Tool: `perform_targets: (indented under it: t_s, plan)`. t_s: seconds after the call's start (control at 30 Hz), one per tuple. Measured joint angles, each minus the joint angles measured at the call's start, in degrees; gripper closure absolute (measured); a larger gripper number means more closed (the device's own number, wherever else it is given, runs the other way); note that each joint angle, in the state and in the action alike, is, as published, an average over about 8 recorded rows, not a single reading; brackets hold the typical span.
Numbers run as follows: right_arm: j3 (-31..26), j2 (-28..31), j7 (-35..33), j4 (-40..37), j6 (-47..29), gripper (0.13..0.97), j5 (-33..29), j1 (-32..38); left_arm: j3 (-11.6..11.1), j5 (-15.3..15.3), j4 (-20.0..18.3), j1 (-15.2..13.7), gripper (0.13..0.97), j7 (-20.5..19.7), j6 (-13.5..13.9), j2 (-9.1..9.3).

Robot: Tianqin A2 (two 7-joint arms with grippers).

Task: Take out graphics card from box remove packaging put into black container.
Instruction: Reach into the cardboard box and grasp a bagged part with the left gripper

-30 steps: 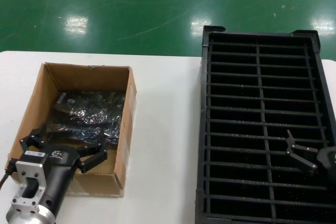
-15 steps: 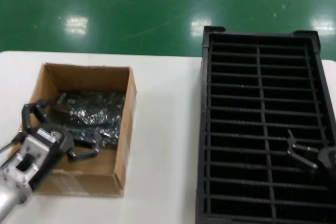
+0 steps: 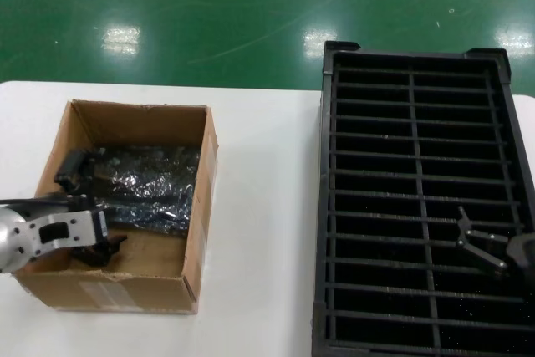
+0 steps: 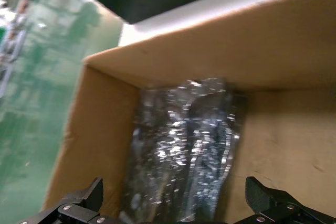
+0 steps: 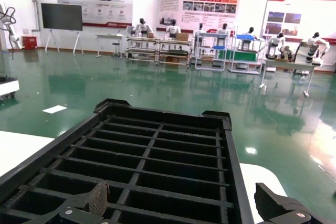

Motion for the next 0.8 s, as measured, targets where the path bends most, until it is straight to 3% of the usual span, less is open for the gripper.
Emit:
perform_targets:
  t_s: [0.1, 0.23, 0.4, 0.6, 0.8]
  plan:
    - [0.00, 0.00, 0.00, 0.00, 0.00, 0.129, 0.00, 0.00, 1.42, 1.91, 1.94, -2.09, 0.142, 1.59, 2.35, 0.93]
    - [0.00, 0.00, 0.00, 0.00, 0.00, 0.129, 0.00, 0.00, 2.30, 3.84, 3.78, -3.45, 0.179, 3.49, 2.65, 2.69]
    - [0.00, 0.00, 0.00, 0.00, 0.00, 0.129, 0.00, 0.00, 2.27, 5.15, 5.84, -4.03, 0.215, 6.14, 0.14, 5.04]
    - [0.00, 0.00, 0.00, 0.00, 0.00, 0.129, 0.00, 0.00, 1.62, 5.40, 8.54, -4.33, 0.319, 9.53, -3.78, 7.40]
    - [0.00, 0.00, 0.00, 0.00, 0.00, 0.129, 0.00, 0.00, 1.25, 4.87, 10.46, -4.39, 0.430, 12.31, -5.79, 8.83]
